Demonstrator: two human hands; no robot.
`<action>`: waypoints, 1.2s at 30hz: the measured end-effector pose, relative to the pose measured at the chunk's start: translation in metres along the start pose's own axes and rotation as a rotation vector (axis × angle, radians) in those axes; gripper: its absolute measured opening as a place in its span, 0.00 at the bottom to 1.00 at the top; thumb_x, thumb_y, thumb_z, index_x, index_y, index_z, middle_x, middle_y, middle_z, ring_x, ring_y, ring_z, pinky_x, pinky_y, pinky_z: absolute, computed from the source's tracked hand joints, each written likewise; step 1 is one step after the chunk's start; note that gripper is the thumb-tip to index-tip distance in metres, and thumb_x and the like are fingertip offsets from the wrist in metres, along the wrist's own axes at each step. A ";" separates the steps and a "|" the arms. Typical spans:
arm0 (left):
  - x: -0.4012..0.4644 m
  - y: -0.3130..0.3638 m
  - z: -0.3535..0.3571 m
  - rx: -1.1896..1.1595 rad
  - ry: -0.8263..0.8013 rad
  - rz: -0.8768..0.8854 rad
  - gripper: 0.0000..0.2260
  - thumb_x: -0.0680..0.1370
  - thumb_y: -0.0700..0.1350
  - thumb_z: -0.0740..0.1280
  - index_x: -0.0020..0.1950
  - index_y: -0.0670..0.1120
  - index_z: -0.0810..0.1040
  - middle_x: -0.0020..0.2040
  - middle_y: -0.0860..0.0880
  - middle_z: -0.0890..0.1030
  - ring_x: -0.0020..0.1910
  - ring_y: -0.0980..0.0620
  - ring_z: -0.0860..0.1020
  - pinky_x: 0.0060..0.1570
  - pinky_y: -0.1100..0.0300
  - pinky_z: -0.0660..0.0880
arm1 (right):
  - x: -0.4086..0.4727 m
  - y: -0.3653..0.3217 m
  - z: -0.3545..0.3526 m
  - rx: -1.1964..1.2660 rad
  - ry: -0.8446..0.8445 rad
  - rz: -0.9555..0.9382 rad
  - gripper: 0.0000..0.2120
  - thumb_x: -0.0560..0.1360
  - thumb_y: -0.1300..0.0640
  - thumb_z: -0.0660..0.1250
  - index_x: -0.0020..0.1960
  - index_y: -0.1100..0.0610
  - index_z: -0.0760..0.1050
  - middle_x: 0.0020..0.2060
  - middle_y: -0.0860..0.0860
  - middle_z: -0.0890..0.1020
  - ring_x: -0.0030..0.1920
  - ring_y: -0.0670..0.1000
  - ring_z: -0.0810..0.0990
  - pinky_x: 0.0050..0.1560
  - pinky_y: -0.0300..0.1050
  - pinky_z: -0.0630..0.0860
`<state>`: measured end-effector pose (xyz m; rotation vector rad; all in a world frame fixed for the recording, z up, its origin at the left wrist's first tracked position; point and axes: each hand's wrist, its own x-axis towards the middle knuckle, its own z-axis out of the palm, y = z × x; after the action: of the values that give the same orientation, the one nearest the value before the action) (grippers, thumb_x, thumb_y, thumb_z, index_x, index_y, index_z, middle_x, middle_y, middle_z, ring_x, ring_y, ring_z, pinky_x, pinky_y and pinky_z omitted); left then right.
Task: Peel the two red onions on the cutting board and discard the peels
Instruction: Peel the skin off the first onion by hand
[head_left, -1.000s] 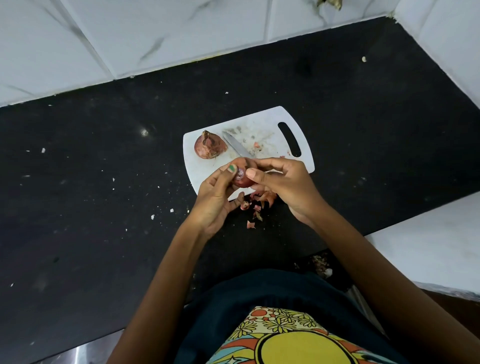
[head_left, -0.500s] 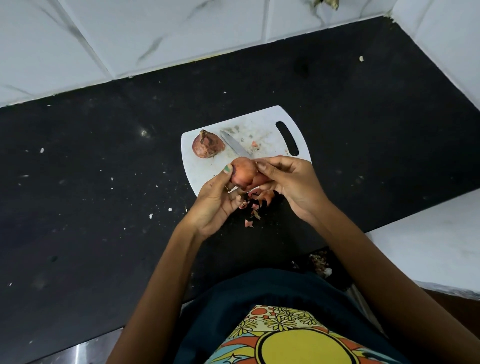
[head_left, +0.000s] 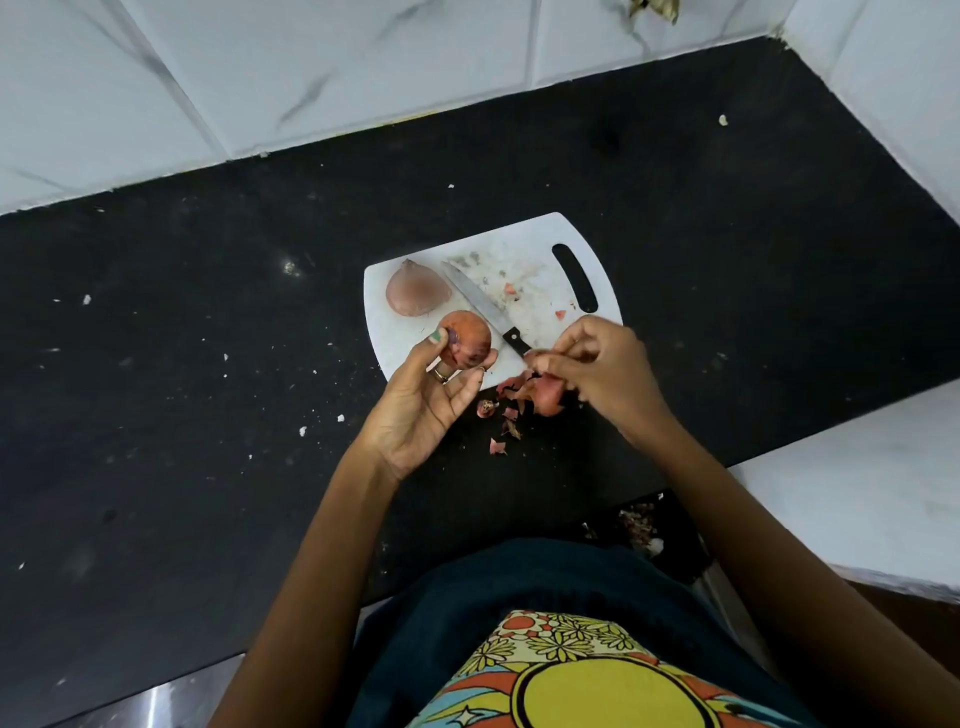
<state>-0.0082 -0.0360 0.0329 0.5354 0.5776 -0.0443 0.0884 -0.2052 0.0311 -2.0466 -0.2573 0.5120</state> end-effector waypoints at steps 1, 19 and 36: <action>0.001 0.000 -0.001 0.007 -0.003 -0.001 0.15 0.72 0.46 0.66 0.57 0.42 0.74 0.47 0.44 0.84 0.47 0.50 0.84 0.42 0.65 0.80 | -0.002 0.001 0.003 -0.072 -0.031 -0.029 0.09 0.69 0.58 0.76 0.41 0.58 0.77 0.34 0.47 0.82 0.34 0.38 0.79 0.36 0.30 0.74; 0.009 -0.004 -0.007 0.132 -0.026 0.013 0.17 0.72 0.44 0.68 0.60 0.43 0.74 0.52 0.44 0.82 0.49 0.49 0.83 0.43 0.64 0.80 | 0.002 -0.008 0.006 -0.149 -0.198 -0.077 0.06 0.77 0.59 0.67 0.45 0.60 0.80 0.35 0.53 0.83 0.36 0.53 0.83 0.37 0.41 0.80; 0.011 -0.001 0.000 0.203 -0.036 0.074 0.12 0.69 0.41 0.68 0.52 0.43 0.74 0.42 0.44 0.85 0.42 0.49 0.84 0.46 0.59 0.82 | -0.003 -0.044 0.008 0.137 -0.098 -0.167 0.09 0.70 0.61 0.74 0.50 0.59 0.82 0.42 0.48 0.85 0.42 0.43 0.84 0.45 0.34 0.79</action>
<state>0.0005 -0.0355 0.0269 0.7512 0.5201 -0.0427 0.0830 -0.1782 0.0669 -1.8509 -0.4361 0.5126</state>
